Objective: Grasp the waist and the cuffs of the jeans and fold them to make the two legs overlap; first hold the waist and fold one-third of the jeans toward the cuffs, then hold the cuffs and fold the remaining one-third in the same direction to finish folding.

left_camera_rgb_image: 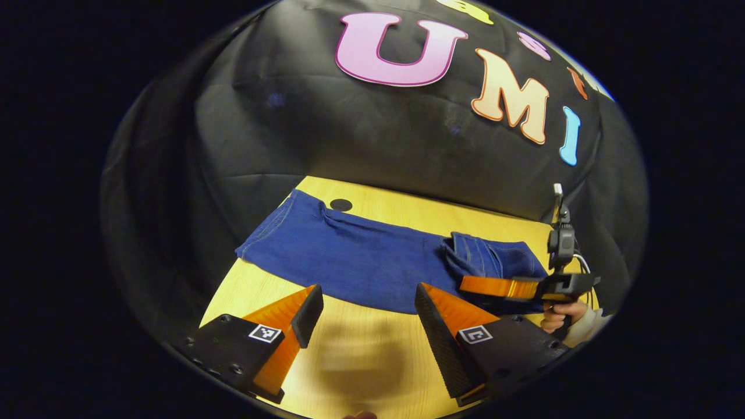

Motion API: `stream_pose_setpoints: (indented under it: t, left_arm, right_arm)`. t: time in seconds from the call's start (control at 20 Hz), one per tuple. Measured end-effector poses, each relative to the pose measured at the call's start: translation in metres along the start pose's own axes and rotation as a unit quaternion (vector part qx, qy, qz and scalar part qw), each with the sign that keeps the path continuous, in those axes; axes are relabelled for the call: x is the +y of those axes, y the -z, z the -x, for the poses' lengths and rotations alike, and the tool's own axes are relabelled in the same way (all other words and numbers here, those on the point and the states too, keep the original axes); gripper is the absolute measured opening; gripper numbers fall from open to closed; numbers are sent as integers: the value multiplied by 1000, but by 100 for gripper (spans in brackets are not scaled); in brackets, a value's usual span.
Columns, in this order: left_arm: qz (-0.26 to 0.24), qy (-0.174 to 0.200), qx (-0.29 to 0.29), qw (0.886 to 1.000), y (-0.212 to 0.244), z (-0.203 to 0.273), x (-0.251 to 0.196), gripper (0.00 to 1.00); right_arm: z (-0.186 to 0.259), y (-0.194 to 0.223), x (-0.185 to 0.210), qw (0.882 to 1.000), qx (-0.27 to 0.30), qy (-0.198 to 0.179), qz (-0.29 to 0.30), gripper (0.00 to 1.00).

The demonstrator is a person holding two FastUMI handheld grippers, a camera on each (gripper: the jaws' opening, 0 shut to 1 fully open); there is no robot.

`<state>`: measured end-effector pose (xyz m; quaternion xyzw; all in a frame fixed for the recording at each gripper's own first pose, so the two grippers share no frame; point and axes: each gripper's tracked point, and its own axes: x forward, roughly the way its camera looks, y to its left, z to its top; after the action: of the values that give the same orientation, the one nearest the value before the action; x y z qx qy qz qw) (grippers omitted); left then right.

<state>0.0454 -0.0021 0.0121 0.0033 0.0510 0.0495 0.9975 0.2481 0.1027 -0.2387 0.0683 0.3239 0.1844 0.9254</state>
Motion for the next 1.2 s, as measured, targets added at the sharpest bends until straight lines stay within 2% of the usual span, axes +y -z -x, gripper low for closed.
stream_pose_setpoints:
  t: [0.05, 0.35, 0.5, 0.65, 0.75, 0.85, 0.9, 0.95, 1.0, 1.1, 1.2]
  left_arm:
    - [2, 0, 0, 1000, 0, 0, 0, 95]
    - [13, -18, 9, 1000, 2, 1, 4, 95]
    - [6, -49, 2, 999, -1, -3, 12, 95]
    - [-17, -79, 10, 997, 4, -10, 19, 95]
    - [-17, -83, 23, 996, 11, -7, 12, 98]
    - [-7, -80, 30, 996, 8, -2, 14, 95]
    - [-4, -81, 32, 996, 12, -4, 15, 94]
    - [-3, -81, 34, 996, 13, -3, 15, 95]
    - [-3, -82, 35, 996, 14, -4, 16, 95]
    - [-6, -85, 41, 996, 14, -3, 17, 94]
    - [-7, -87, 47, 995, 17, -2, 18, 95]
  right_arm:
    - [1, -2, -3, 1000, -3, 4, 11, 3]
    - [2, 3, -14, 994, 14, 46, 93, 0]
    - [3, 0, -16, 992, 21, 63, 104, 3]
    - [1, 3, -20, 984, 27, 92, 148, 3]
    - [1, 1, -17, 983, 25, 94, 155, 3]
    - [7, -1, -9, 986, 20, 73, 147, 9]
    - [9, -1, -4, 987, 17, 66, 143, 29]
    - [12, 0, 5, 990, 15, 47, 134, 31]
    - [18, 2, 19, 992, 16, 30, 119, 54]
    - [30, -7, 22, 991, 3, 40, 125, 100]
    - [57, -20, 23, 990, -17, 54, 131, 94]
